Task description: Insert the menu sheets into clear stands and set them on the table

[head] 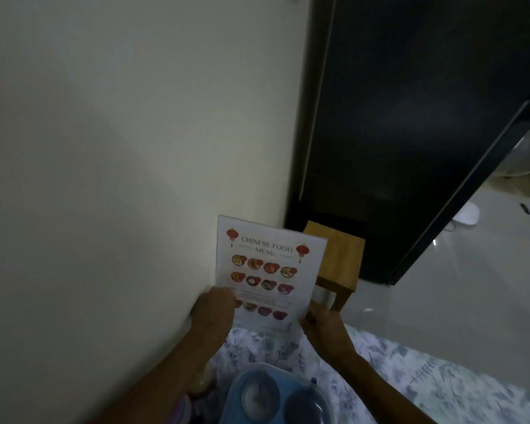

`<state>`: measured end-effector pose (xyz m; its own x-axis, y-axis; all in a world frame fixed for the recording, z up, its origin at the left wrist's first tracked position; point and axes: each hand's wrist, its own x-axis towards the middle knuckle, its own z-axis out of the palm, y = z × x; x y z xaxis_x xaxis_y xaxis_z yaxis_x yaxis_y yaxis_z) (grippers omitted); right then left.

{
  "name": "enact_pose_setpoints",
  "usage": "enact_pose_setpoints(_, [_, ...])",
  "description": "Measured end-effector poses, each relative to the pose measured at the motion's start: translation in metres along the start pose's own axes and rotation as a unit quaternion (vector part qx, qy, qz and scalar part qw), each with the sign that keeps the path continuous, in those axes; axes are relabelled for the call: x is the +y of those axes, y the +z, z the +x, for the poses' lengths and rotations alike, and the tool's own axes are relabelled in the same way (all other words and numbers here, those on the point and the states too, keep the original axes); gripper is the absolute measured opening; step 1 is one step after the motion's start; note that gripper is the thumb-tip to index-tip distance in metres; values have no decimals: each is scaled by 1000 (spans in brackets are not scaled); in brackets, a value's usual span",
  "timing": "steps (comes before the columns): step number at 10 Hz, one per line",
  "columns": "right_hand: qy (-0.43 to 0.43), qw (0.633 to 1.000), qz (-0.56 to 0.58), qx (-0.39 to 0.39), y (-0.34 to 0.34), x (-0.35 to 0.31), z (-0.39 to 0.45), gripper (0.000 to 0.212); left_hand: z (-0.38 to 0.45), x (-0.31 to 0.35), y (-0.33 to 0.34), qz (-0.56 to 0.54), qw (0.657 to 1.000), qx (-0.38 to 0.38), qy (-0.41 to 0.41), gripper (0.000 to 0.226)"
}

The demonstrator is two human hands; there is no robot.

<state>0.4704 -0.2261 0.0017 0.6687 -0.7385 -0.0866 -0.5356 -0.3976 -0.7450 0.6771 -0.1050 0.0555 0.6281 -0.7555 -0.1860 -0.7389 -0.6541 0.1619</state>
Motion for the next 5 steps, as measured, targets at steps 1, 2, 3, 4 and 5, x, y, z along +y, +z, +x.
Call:
enact_pose_setpoints(1, [-8, 1000, -8, 2, 3, 6, 4, 16, 2, -1, -1, 11, 1000, -9, 3, 25])
enact_pose_setpoints(2, [-3, 1000, -10, -1, 1, 8, 4, 15, 1, 1, -2, 18, 1000, -14, 0, 24])
enact_pose_setpoints(3, [-5, 1000, 10, -4, -6, 6, 6, 17, -4, 4, -8, 19, 1000, -9, -11, 22])
enact_pose_setpoints(4, [23, 1000, 11, -17, -8, 2, 4, 21, -10, 5, -7, 4, 1000, 8, -15, 23])
enact_pose_setpoints(5, [60, 998, 19, -26, -8, 2, 3, 26, -16, 16, -10, -4, 999, 30, -15, 26])
